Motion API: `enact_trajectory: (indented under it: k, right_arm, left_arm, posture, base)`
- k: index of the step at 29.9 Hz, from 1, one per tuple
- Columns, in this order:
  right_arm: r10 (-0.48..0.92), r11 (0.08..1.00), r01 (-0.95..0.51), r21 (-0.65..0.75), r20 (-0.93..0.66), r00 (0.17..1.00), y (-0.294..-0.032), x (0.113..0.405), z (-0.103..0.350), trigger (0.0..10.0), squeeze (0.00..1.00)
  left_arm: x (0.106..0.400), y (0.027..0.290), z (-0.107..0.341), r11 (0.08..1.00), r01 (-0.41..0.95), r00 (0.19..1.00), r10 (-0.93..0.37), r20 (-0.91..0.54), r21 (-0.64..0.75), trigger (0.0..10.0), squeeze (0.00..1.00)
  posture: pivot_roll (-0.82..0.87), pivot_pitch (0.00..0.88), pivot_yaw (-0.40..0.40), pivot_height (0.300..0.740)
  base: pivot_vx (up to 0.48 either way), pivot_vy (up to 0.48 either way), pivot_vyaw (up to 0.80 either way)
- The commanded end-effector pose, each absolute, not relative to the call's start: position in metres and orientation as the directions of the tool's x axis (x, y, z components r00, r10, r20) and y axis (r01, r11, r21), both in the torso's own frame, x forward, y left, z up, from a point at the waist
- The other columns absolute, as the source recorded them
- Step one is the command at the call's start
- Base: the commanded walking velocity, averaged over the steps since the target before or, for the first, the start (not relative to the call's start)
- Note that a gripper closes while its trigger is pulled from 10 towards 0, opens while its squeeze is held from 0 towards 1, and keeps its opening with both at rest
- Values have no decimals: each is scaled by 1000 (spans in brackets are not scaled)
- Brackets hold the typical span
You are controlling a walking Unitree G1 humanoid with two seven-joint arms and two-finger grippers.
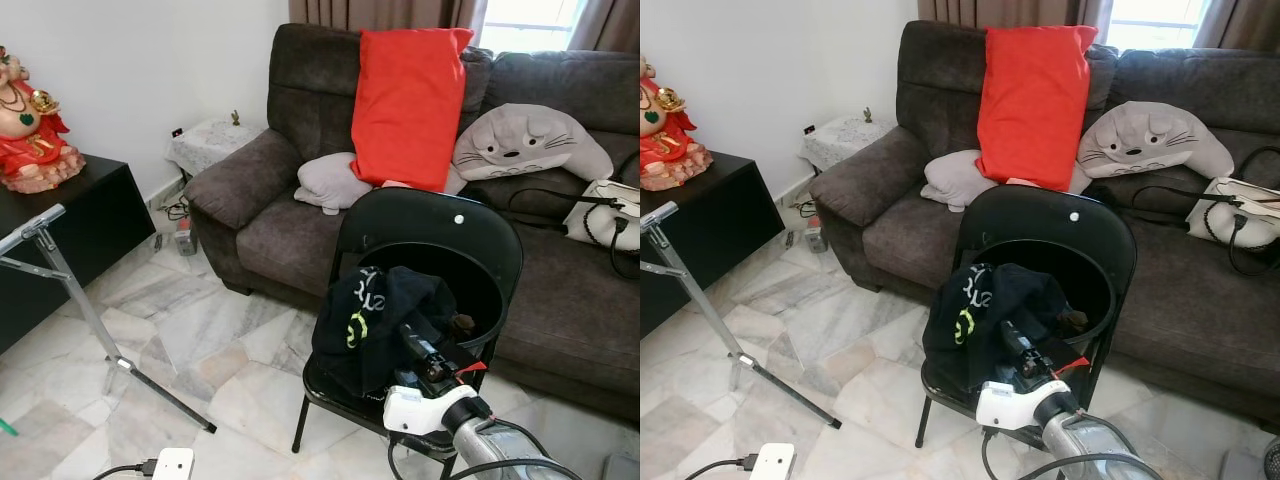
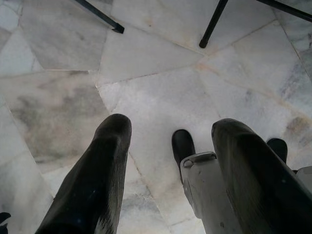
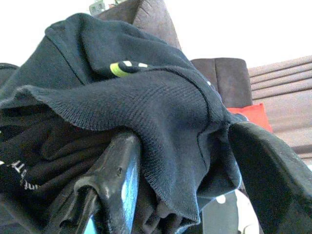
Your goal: Hang hanger
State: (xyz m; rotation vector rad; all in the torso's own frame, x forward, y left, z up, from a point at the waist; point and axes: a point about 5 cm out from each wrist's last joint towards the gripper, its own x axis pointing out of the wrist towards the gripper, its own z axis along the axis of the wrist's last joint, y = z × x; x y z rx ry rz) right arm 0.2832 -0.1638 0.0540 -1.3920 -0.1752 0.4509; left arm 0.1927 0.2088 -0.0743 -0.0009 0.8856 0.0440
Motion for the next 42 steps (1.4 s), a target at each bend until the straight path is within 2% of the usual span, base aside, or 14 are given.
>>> enact_trajectory:
  k: [1,4,9,16,22,42]
  right_arm:
    - [419,113,-214,-970,-149,896,-162,284,55,10000,0]
    - [418,108,-210,-972,-147,896,-163,284,55,10000,0]
    - [392,153,-73,-985,-8,920,-164,292,71,10000,0]
    - [434,176,2,-984,79,897,-157,294,82,10000,0]
    - [446,151,-120,-981,-41,894,-155,294,64,10000,0]
    - [446,151,-120,-981,-41,894,-155,294,64,10000,0]
  left_arm:
    - [192,212,-74,999,-36,624,42,-780,24,10000,0]
    - [192,213,-74,999,-36,624,42,-780,25,10000,0]
    - [192,213,-74,999,-36,625,43,-779,26,10000,0]
    - [192,213,-74,999,-35,626,44,-778,28,10000,0]
    - [192,213,-74,999,-35,626,43,-779,27,10000,0]
    - [192,213,-74,999,-35,626,43,-779,27,10000,0]
  posture:
    - [-48,0,75,740]
    - [-48,0,75,740]
    - [-46,0,78,740]
    - [-45,0,80,740]
    - [-45,0,81,740]
    - [-45,0,81,740]
  base:
    - [0,0,0]
    - [0,0,0]
    - [0,0,0]
    - [0,0,0]
    - [0,0,0]
    - [0,0,0]
